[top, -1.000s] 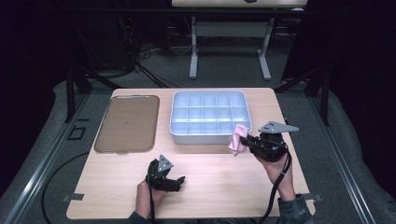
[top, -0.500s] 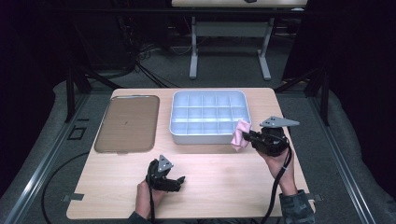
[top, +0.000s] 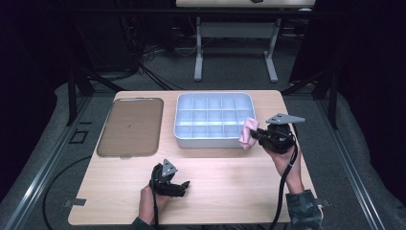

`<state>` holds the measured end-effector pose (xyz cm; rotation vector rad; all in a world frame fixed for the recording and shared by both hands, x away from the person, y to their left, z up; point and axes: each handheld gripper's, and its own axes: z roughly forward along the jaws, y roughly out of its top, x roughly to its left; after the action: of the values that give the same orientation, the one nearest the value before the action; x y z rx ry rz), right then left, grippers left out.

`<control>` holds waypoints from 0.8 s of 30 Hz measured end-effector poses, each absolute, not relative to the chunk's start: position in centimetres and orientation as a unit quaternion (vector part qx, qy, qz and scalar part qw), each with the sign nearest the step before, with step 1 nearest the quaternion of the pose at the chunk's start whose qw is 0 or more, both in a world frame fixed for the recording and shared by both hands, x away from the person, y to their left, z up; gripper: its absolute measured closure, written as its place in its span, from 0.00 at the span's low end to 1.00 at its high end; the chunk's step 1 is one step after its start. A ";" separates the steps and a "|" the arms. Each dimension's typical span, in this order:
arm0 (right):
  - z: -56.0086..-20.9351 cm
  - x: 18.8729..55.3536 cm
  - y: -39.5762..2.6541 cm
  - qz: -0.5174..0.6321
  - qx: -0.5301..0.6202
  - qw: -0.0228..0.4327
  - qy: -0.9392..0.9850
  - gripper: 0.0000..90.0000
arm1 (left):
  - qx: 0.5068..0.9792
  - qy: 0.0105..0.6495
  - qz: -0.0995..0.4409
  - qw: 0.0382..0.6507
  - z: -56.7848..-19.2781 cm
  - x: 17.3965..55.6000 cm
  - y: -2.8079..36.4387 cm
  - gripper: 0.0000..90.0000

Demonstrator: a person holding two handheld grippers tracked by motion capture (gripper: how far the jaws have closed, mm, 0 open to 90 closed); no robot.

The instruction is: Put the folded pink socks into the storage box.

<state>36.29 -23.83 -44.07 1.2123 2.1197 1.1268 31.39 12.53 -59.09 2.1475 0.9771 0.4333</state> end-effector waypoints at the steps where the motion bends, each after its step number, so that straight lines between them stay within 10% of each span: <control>1: -44.1 36.7 -23.8 0.402 0.441 0.231 0.769 0.90 | 0.834 0.380 0.168 0.363 -59.1 31.4 12.5 0.12; 24: -46.5 42.3 -22.3 0.321 0.428 0.309 0.786 0.90 | 0.834 0.380 0.168 0.363 -59.1 31.4 12.5 0.12</control>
<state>42.27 -22.31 -46.53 1.1302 2.0784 0.8495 31.39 12.54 -59.09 2.1478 0.9776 0.4338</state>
